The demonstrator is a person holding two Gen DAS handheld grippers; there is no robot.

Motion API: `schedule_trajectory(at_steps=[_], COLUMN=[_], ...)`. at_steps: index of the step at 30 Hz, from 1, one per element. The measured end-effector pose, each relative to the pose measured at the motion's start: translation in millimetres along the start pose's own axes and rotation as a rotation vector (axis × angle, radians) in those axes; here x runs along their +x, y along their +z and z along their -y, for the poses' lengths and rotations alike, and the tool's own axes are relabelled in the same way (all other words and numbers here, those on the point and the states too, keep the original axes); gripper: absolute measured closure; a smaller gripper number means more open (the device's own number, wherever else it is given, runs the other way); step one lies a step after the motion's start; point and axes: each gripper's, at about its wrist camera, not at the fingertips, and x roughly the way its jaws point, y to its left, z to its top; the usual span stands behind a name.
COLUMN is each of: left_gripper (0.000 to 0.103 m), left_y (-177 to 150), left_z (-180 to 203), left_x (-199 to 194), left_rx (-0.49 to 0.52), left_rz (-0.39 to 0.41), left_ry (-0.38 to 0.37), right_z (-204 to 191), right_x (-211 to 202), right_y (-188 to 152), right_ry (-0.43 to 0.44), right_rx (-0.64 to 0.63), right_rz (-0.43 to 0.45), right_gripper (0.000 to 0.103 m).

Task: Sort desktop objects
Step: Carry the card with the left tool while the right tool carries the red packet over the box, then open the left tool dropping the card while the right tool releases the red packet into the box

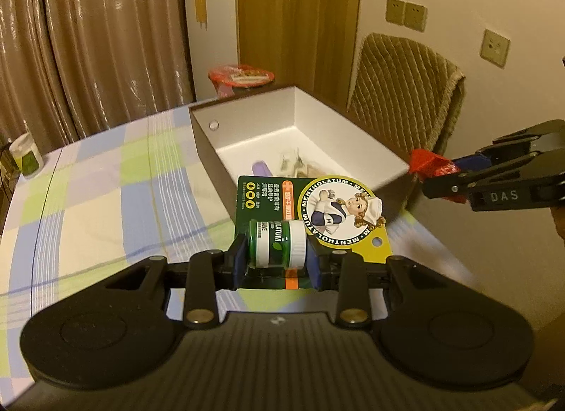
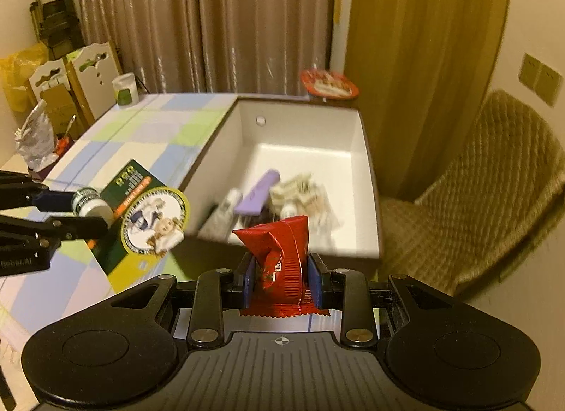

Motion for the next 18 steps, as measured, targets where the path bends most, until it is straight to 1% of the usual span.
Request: schedule_trajectory(at_steps=[5, 9, 14, 18], left_gripper=[0.073, 0.073, 0.073, 0.073], left_y=[32, 53, 70, 77], left_z=[3, 4, 4, 3], left_x=[35, 77, 119, 141], left_rx=[-0.012, -0.006, -0.003, -0.002], left_rz=[-0.002, -0.047, -0.093, -0.119], left_ry=[0.032, 0.046, 0.048, 0.048], right_z=[23, 40, 50, 56], right_x=[39, 79, 114, 138], right_y=[33, 50, 56, 60], right_ry=[0.050, 0.079, 0.106, 0.122], right_rx=[-0.044, -0.077, -0.111, -0.128], right_rz=[0.010, -0.018, -0.061, -0.095], right_gripper=[0.073, 0.073, 0.073, 0.073])
